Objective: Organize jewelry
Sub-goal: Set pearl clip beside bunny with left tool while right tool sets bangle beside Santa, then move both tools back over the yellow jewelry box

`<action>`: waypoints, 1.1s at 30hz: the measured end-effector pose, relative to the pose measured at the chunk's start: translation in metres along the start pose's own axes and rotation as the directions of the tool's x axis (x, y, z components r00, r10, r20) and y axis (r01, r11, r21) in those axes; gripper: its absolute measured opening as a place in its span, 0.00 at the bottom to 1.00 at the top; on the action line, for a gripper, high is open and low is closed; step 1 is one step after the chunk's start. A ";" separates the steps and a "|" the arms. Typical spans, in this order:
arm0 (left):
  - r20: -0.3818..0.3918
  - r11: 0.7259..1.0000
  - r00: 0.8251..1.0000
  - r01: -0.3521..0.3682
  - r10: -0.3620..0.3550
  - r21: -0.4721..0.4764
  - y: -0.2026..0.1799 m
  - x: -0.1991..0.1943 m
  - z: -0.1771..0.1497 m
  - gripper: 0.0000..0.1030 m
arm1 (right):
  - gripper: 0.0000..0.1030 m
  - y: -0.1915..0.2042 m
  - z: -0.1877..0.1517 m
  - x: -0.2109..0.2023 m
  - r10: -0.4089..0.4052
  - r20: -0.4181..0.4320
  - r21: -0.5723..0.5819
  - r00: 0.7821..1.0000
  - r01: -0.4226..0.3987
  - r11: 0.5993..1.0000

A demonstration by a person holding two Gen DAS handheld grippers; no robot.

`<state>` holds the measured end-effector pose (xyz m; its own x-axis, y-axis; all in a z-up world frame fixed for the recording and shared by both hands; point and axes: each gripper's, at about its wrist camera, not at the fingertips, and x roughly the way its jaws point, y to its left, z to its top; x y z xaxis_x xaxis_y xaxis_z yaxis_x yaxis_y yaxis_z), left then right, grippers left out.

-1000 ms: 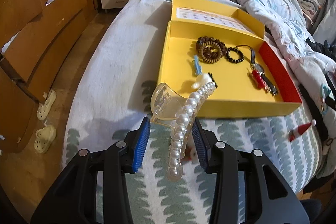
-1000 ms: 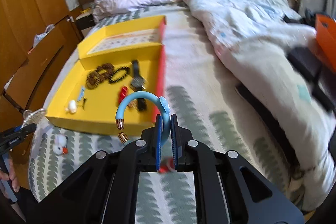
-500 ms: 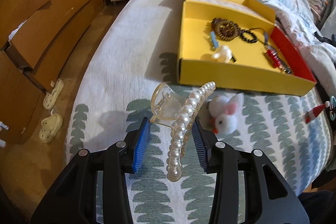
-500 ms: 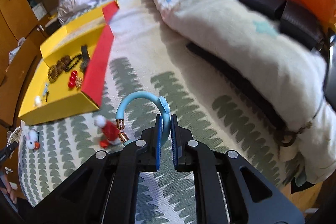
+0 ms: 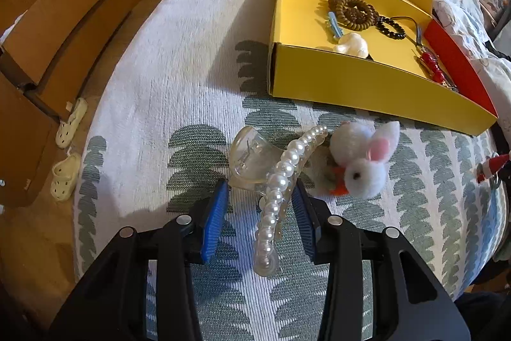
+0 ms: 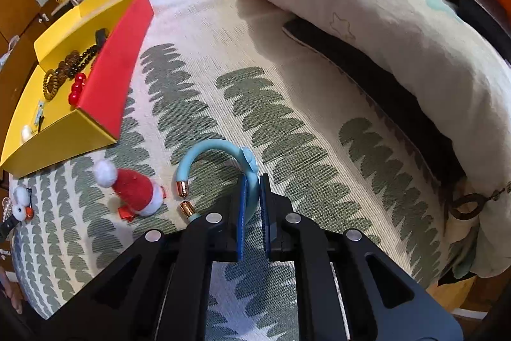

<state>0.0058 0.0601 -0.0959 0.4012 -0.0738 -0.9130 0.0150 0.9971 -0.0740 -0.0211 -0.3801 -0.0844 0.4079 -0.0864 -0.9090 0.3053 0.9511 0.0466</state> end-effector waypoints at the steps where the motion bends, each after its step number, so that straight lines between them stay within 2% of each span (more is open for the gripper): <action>1: -0.001 1.000 1.000 0.001 -0.001 -0.002 0.000 0.001 0.000 0.40 | 0.09 0.001 0.000 0.001 -0.001 -0.002 -0.002 1.000 0.001 1.000; 7: -0.003 1.000 1.000 0.004 -0.004 -0.019 0.002 0.001 0.002 0.41 | 0.15 0.007 -0.002 -0.005 -0.036 0.029 -0.041 0.999 0.037 0.998; 9: -0.007 0.999 1.000 0.020 -0.020 -0.032 0.005 0.000 0.003 0.41 | 0.15 0.007 -0.002 -0.010 -0.015 0.043 -0.035 0.999 0.017 0.999; 13: 0.010 0.997 0.999 0.053 -0.053 -0.047 0.007 -0.009 0.005 0.42 | 0.18 0.008 0.000 -0.024 -0.034 0.102 -0.034 0.994 0.038 0.999; 15: 0.037 0.998 0.998 0.047 -0.046 -0.038 0.006 -0.017 0.006 0.51 | 0.18 0.008 0.001 -0.035 -0.039 0.143 -0.032 0.989 0.044 0.999; 17: 0.061 0.998 0.997 0.052 -0.050 -0.040 0.007 -0.025 0.006 0.55 | 0.19 0.009 0.001 -0.044 -0.034 0.178 -0.029 0.983 0.040 0.999; 19: 0.070 0.997 0.996 0.061 -0.058 -0.042 0.007 -0.028 0.007 0.58 | 0.23 0.010 0.003 -0.048 -0.028 0.194 -0.030 0.981 0.035 0.999; 21: 0.080 0.997 0.995 0.059 -0.055 -0.043 0.007 -0.032 0.009 0.58 | 0.32 0.012 0.004 -0.053 -0.027 0.217 -0.031 0.976 0.034 0.999; 24: 0.097 0.998 0.994 0.055 -0.051 -0.038 0.004 -0.036 0.011 0.58 | 0.40 0.019 0.006 -0.067 0.012 0.268 -0.043 0.963 -0.001 0.999; 27: 0.122 0.999 0.992 0.046 -0.044 -0.013 -0.005 -0.042 0.013 0.59 | 0.45 0.032 0.008 -0.080 0.086 0.314 -0.074 0.945 -0.066 0.995; 31: 0.150 0.998 0.987 0.053 -0.056 0.027 -0.020 -0.050 0.019 0.64 | 0.49 0.064 0.017 -0.080 0.222 0.289 -0.150 0.931 -0.186 0.971; 33: 0.157 0.997 0.986 0.052 -0.059 0.049 -0.031 -0.051 0.025 0.66 | 0.51 0.084 0.023 -0.075 0.254 0.257 -0.187 0.932 -0.210 0.960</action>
<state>0.0072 0.0336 -0.0369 0.5386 -0.1293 -0.8326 0.0806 0.9915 -0.1019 -0.0061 -0.3004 -0.0032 0.6790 0.0850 -0.7292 0.0463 0.9863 0.1580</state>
